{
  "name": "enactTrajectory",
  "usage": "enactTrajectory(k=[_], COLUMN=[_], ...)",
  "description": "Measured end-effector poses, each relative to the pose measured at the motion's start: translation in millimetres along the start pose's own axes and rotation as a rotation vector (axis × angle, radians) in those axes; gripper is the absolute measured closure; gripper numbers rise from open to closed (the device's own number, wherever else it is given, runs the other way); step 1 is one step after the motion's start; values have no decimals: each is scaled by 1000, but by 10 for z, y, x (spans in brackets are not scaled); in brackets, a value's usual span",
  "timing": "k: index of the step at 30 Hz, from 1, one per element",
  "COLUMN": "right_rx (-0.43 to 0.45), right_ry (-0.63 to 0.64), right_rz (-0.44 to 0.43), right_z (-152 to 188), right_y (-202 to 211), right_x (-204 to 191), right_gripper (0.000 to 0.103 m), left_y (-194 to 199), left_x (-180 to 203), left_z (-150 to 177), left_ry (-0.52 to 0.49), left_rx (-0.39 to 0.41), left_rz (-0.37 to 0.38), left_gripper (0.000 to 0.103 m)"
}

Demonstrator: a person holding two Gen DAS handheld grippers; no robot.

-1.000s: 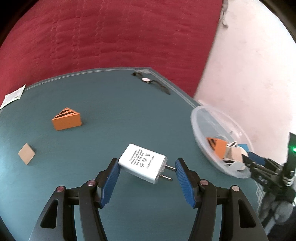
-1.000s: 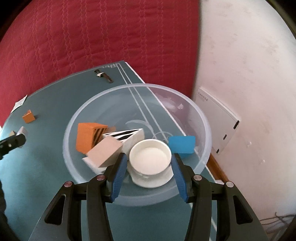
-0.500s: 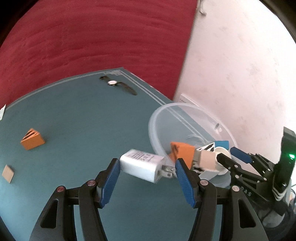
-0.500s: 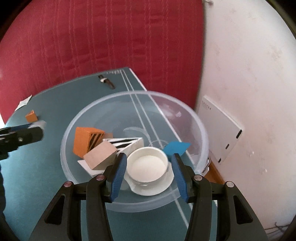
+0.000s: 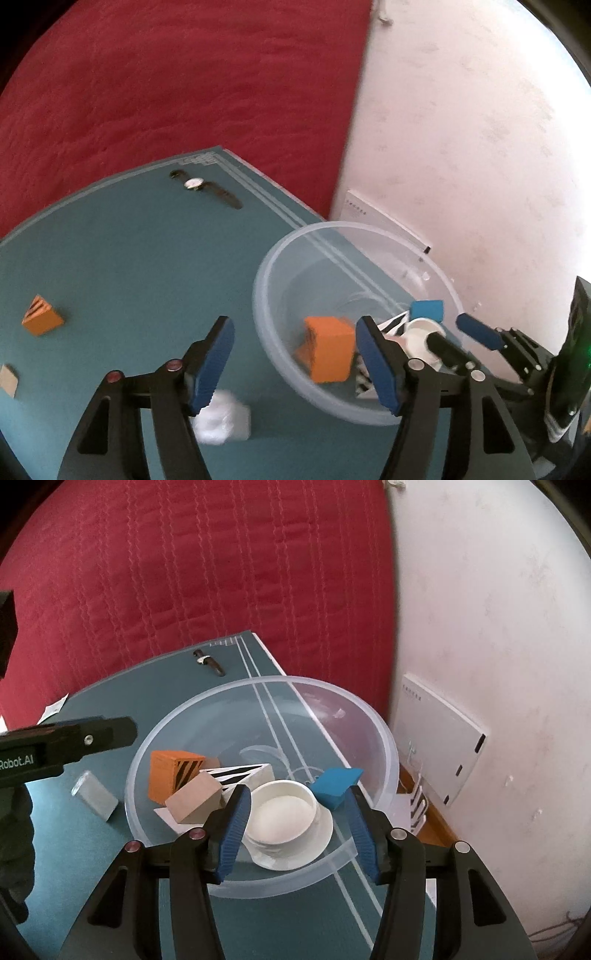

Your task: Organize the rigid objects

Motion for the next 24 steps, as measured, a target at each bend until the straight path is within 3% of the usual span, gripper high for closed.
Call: enactTrajectory(k=[8,16,19,21,24], right_rx=[-4,-6,-5,-5,-4], right_ry=[-5,3,2,2,1], right_rz=[-16,-19,-19,-19,-20], right_z=[30,54,61,62,68], right_y=[-11,-4,5,5,9], right_x=[-15,-35,-39,-40,-39], right_gripper=[48,48,48,48,48], left_y=[54,-45,-108,-150,-153], left_x=[-222,-222,-194,-193,-208], left_z=[387,562,593,614,593], left_ry=[52,61,54,57,59], left_rx=[-68,-117,-138,-154,-154], left_rz=[-28,-30,-24,-22,-27], left_gripper=[31,33,48,65,78])
Point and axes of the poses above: each gripper's, at about its wrist camera, not at the fingertips, and y roughly against the way its jaws point, x to its right, z to its underside, the point moved 7 cm from there along -y, roughly the way its jaws point, and after that the axes turned 10 degrees about -y, right-handed, at the moved point
